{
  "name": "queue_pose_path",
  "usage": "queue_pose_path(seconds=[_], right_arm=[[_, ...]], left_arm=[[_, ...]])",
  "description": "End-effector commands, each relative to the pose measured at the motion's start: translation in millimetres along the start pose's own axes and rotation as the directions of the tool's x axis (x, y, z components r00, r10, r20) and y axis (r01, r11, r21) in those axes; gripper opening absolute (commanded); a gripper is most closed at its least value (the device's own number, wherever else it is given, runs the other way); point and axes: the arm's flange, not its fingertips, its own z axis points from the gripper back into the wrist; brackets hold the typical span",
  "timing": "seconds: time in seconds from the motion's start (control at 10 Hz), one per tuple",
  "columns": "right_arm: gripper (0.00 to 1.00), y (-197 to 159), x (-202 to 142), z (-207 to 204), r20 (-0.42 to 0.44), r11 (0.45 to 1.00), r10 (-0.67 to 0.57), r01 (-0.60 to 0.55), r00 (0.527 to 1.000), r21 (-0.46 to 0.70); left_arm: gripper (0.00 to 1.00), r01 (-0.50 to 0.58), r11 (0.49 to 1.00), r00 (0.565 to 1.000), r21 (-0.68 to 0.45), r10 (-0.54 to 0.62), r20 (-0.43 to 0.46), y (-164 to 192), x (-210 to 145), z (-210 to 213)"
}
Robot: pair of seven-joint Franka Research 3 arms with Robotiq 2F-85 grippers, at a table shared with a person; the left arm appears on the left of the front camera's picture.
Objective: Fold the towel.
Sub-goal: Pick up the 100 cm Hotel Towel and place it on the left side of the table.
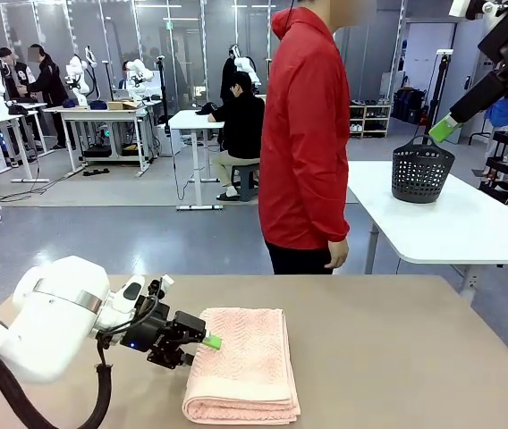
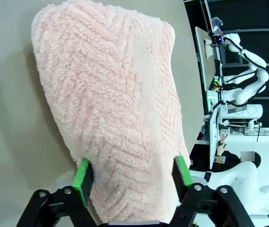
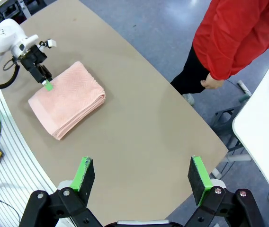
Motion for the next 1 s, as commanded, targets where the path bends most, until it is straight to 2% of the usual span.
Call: queue_pose_path(seconds=[0.0, 0.1, 0.3, 0.4, 0.5, 0.9], right_arm=[[1.00, 0.1, -1.6, 0.0, -0.005, 1.000, 0.003, -0.003, 1.000, 0.003], [1.00, 0.1, -1.6, 0.0, -0.005, 1.000, 0.003, -0.003, 1.000, 0.003], [1.00, 0.1, -1.6, 0.0, -0.005, 1.000, 0.003, -0.003, 1.000, 0.003], [1.00, 0.1, -1.6, 0.0, -0.005, 1.000, 0.003, -0.003, 1.000, 0.003], [1.00, 0.1, -1.6, 0.0, -0.005, 1.000, 0.003, -0.003, 1.000, 0.003], [1.00, 0.1, -1.6, 0.0, -0.005, 1.000, 0.003, -0.003, 1.000, 0.003]], left_arm=[[0.13, -0.037, 0.999, 0.999, -0.025, 0.037, -0.028, 0.9, 8.3, -9.0], [0.00, -0.059, 0.997, 0.997, -0.051, 0.056, -0.043, 2.2, 8.7, -10.2], [0.00, -0.049, 0.998, 0.998, -0.042, 0.048, -0.039, 1.6, 8.6, -8.4], [0.03, -0.048, 0.998, 0.998, -0.041, 0.047, -0.034, 1.2, 8.8, -5.8], [0.00, -0.046, 0.998, 0.999, -0.043, 0.045, -0.028, 1.0, 9.0, -3.4], [0.00, -0.032, 0.998, 0.998, -0.058, 0.030, -0.050, 3.9, 9.8, 6.1]])
